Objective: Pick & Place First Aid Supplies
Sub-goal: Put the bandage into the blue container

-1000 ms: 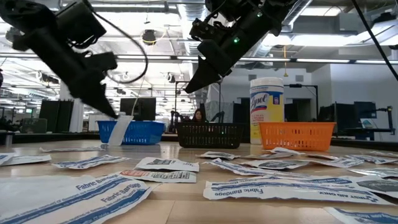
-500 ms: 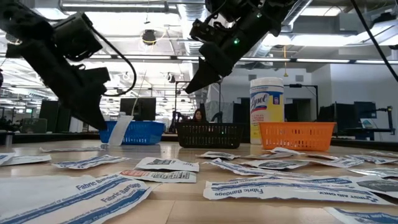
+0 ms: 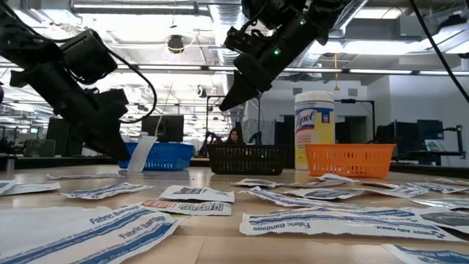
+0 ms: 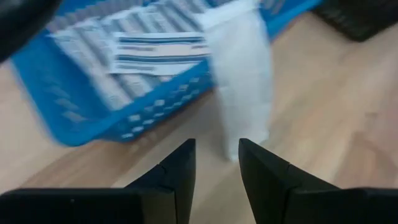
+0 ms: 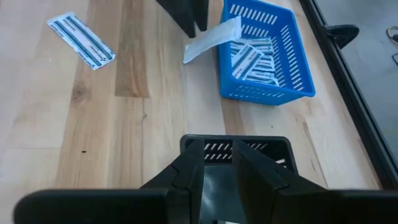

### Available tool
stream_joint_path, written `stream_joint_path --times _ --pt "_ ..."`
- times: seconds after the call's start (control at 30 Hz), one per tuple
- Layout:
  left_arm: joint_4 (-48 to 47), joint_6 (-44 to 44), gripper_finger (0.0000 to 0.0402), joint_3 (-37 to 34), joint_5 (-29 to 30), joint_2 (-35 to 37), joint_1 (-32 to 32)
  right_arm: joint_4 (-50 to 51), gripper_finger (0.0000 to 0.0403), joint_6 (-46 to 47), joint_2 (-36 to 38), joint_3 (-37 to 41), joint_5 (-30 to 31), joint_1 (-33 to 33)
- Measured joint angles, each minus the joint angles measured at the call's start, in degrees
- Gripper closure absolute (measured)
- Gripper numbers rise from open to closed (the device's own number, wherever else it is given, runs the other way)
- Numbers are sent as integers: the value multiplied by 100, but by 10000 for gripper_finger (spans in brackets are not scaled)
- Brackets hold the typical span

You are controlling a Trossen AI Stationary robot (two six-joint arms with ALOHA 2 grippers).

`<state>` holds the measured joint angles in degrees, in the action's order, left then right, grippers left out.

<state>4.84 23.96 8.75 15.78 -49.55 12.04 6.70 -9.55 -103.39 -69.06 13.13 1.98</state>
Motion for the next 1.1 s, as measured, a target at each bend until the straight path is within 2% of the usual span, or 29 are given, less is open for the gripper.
stream_joint_path --times 0.07,0.2,0.6,0.87,1.1 --pt "333 -15 279 -94 -341 -1 53 -83 326 88 -1 0 15 17" --pt "755 -111 279 -301 -426 -1 120 -433 326 321 -2 0 22 87" --pt "893 -306 306 -413 -433 -1 380 -545 326 360 -2 0 22 168" --pt "1269 -572 327 -413 -991 -12 380 -541 326 360 -2 0 22 168" --pt "1315 -578 317 -413 -991 -319 382 -536 326 360 -2 0 22 164"
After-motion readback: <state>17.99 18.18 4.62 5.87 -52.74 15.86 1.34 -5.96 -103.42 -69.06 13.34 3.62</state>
